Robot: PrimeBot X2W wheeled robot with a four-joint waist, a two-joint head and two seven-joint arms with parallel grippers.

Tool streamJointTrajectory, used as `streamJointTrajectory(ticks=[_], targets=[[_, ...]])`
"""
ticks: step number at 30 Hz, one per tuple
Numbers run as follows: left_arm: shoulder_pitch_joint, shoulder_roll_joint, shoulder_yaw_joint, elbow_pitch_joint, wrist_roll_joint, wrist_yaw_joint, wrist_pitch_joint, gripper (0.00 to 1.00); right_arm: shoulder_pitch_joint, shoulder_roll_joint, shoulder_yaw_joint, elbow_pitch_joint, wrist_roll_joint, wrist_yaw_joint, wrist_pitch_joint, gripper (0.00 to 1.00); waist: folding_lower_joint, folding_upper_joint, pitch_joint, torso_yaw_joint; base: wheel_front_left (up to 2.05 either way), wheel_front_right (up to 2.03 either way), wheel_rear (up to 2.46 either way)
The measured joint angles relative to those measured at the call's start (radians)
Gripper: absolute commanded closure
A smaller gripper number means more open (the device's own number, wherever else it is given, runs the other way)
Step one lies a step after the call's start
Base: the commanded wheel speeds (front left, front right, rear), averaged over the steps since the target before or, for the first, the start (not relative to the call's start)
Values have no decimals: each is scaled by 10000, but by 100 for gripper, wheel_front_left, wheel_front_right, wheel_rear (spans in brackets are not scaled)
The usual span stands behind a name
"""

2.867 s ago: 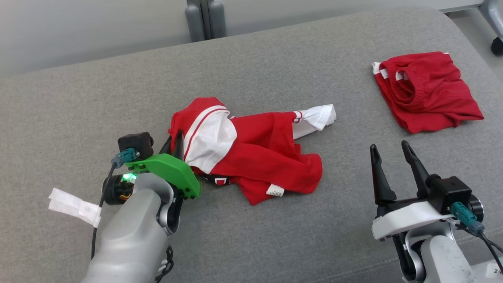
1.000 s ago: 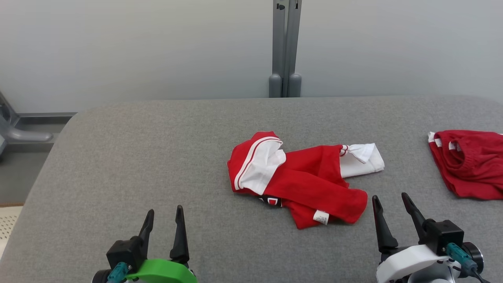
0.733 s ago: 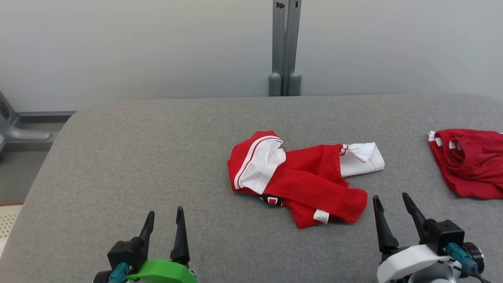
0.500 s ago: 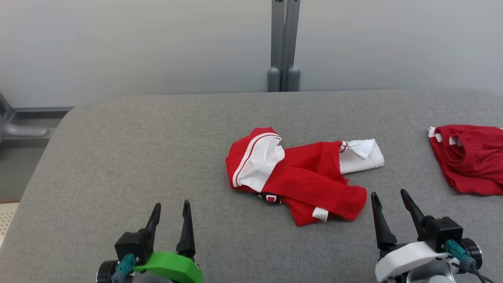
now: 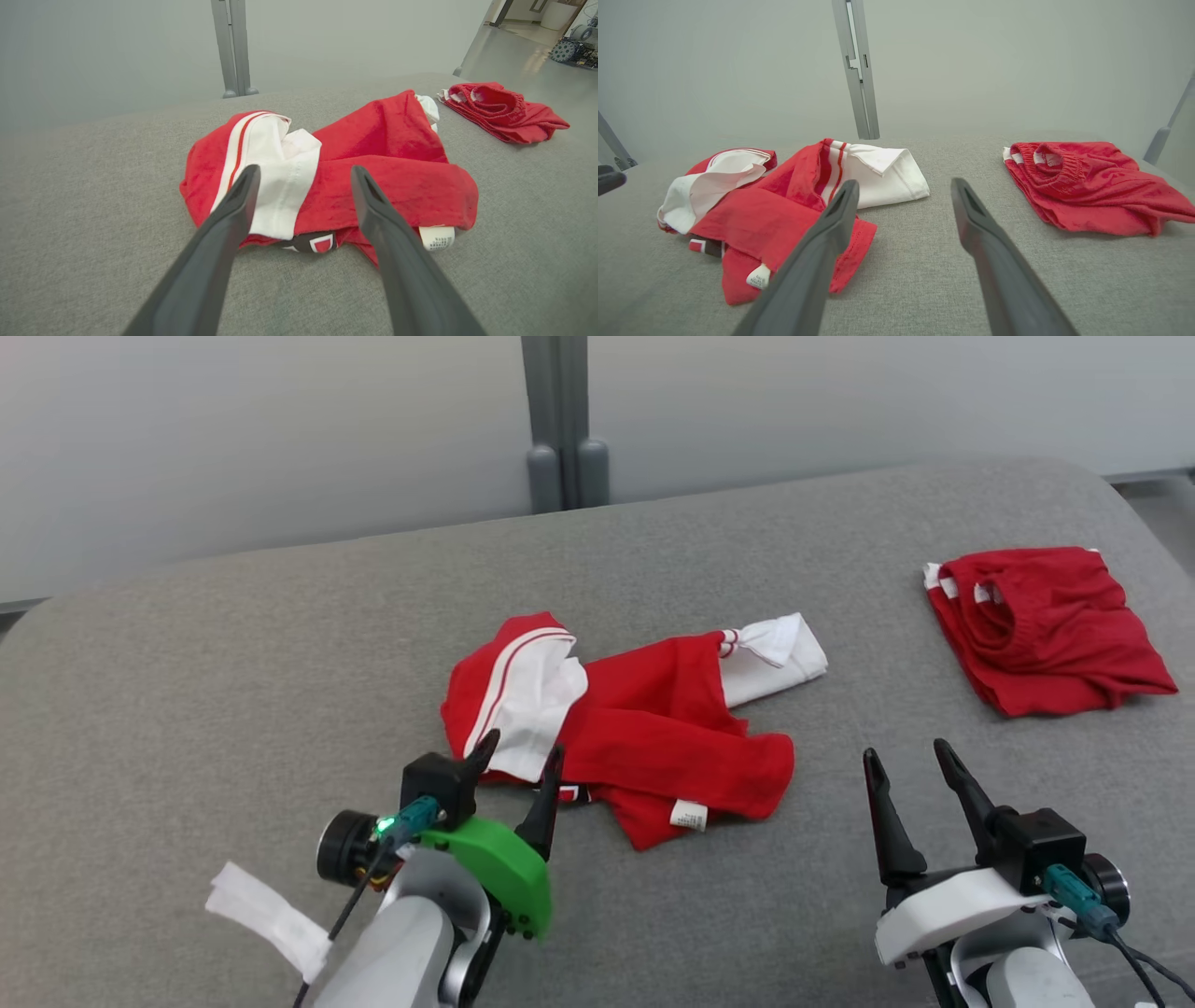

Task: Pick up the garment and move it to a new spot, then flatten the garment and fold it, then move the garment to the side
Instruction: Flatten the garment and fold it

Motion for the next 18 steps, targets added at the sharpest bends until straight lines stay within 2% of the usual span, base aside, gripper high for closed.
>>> streamJointTrajectory(ticks=[6,10,11,12,13,14,18], targets=[[-1022,-8,-73,1189,-4,-19,81,0,-223,-8,-71,56,0,0,-44,0,0,0,537,-730,0,0,0],[-1554,71,-4,2134,13,117,169,0,-380,-4,-25,150,59,0,-84,0,0,0,874,-1163,0,0,0],[-1653,79,54,2295,12,192,138,8,-407,-4,-33,157,69,0,-96,0,0,0,938,-1248,0,0,0],[-1765,79,140,2458,-4,265,65,51,-411,-6,-50,173,81,0,-107,0,0,0,1014,-1338,0,0,0],[-1864,79,230,2600,-36,295,-40,64,-410,-6,-69,196,90,0,-125,0,0,0,1089,-1417,0,0,0],[-1928,75,278,2688,-92,343,-113,100,-411,-6,-96,205,92,0,-130,0,0,0,1144,-1467,0,0,0],[-2040,69,353,3032,-186,385,-460,100,-410,-10,-268,245,88,0,-134,0,0,0,1289,-1524,0,0,0]])
